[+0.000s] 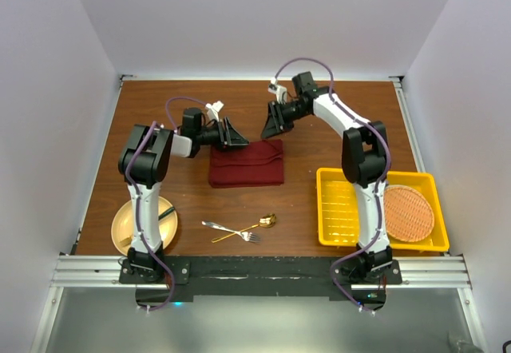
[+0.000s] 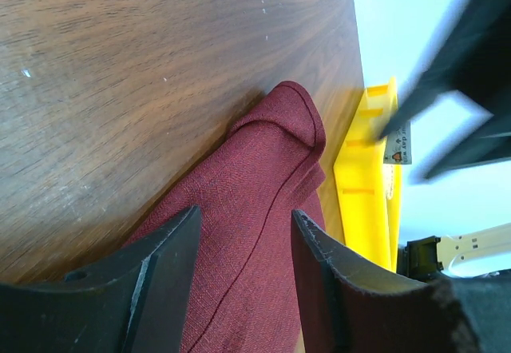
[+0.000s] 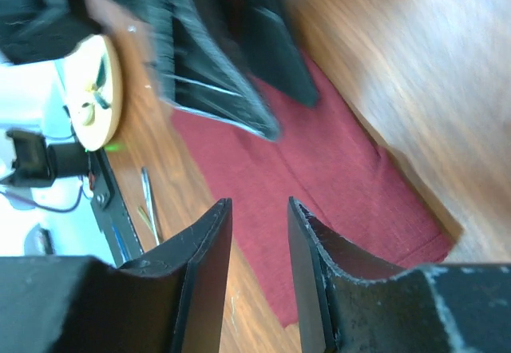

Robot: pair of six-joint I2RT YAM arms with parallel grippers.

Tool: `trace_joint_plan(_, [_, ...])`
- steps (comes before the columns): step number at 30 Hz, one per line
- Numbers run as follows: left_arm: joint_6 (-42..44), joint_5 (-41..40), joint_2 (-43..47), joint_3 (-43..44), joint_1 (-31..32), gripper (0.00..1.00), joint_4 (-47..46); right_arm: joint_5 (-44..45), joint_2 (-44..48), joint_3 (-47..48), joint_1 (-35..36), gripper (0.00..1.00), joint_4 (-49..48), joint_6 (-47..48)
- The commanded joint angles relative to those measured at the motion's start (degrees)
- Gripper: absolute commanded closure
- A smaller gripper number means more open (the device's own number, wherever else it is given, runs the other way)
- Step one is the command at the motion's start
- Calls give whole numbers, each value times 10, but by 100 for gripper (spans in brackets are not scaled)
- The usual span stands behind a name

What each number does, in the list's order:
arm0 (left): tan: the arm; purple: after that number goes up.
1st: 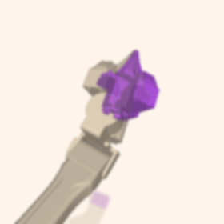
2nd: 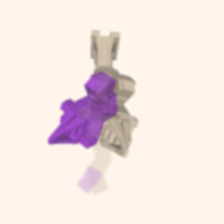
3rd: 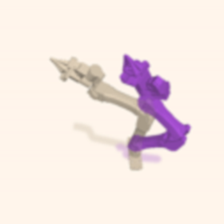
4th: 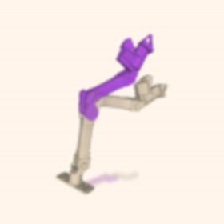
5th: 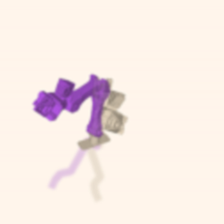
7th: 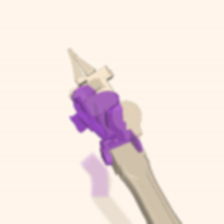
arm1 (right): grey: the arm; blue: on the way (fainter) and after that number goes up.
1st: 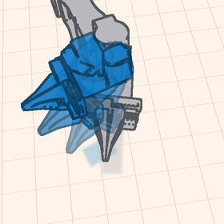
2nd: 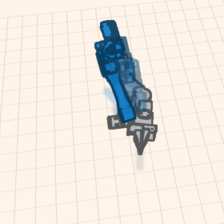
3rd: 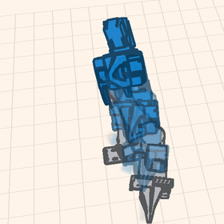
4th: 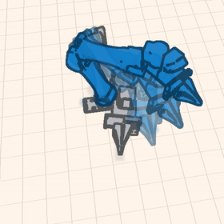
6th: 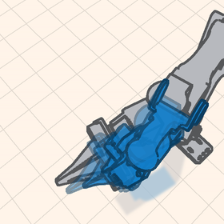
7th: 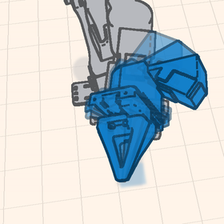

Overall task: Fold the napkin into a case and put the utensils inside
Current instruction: Smooth out the 2/3-rectangle-folded napkin at the center of the board.

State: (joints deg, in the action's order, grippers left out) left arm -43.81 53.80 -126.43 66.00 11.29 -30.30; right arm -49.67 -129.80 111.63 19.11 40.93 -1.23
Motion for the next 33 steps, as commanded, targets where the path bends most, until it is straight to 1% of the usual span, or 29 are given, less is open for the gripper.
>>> trace_joint_plan(1, [31, -41, -19, -21, -14, 44, 49, 31, -13, -91, 0, 63, -48, -57])
trace_joint_plan(2, [29, -41, -19, -21, -15, 44, 48, 53, -16, -103, 0, 64, -47, -54])
trace_joint_plan(4, [25, -36, -22, -21, -21, 41, 42, 69, -31, -125, 0, 65, -50, -54])
trace_joint_plan(6, [25, -24, -20, -21, -28, 39, 40, 96, -46, -130, -4, 67, -51, -55])
trace_joint_plan(7, [27, -16, -18, -21, -39, 36, 41, 109, -54, -127, -5, 67, -47, -55])
trace_joint_plan(9, [36, 7, -8, -25, -54, 34, 49, 122, -72, -126, -13, 68, -47, -61])
trace_joint_plan(11, [48, 40, -4, -32, -84, 32, 49, 128, -82, -127, -19, 69, -46, -66])
trace_joint_plan(14, [69, 83, 3, -32, -122, 32, 72, 136, -88, -130, -19, 69, -41, -54])
trace_joint_plan(15, [80, 91, 5, -21, -143, 31, 88, 135, -89, -130, -19, 69, -39, -53])
trace_joint_plan(17, [119, 111, 19, 2, -157, 32, 130, 133, -88, -130, -18, 69, -45, -45])
trace_joint_plan(18, [137, 112, 29, 10, -160, 34, 150, 133, -87, -125, -18, 69, -47, -39])
trace_joint_plan(19, [179, 111, 41, 16, -161, 35, 183, 131, -89, -121, -15, 69, -45, -34])
trace_joint_plan(21, [189, 114, 78, 26, -154, 36, 188, 128, -93, -104, -10, 69, -36, -20])
trace_joint_plan(23, [169, 126, 106, 35, -145, 39, 181, 126, -93, -98, -9, 69, -36, -17])
trace_joint_plan(24, [160, 126, 114, 36, -128, 42, 172, 125, -93, -92, -8, 69, -35, -12])
trace_joint_plan(26, [118, 111, 127, 35, -103, 48, 125, 128, -92, -89, -7, 70, -31, -5])
trace_joint_plan(27, [80, 105, 124, 35, -77, 56, 105, 128, -91, -87, -7, 72, -30, -1])
trace_joint_plan(28, [62, 91, 114, 35, -64, 60, 64, 129, -92, -86, -7, 73, -24, 3])
trace_joint_plan(29, [44, 81, 106, 38, -40, 68, 42, 130, -92, -85, -7, 74, -23, 6])
trace_joint_plan(31, [0, 51, 76, 45, -20, 73, 1, 132, -89, -86, -7, 77, -18, 9])
trace_joint_plan(32, [-11, 46, 64, 56, -4, 77, -7, 134, -88, -90, -7, 78, -18, 9])
trace_joint_plan(33, [-22, 28, 52, 63, 2, 79, -4, 134, -86, -91, -8, 78, -17, 9])
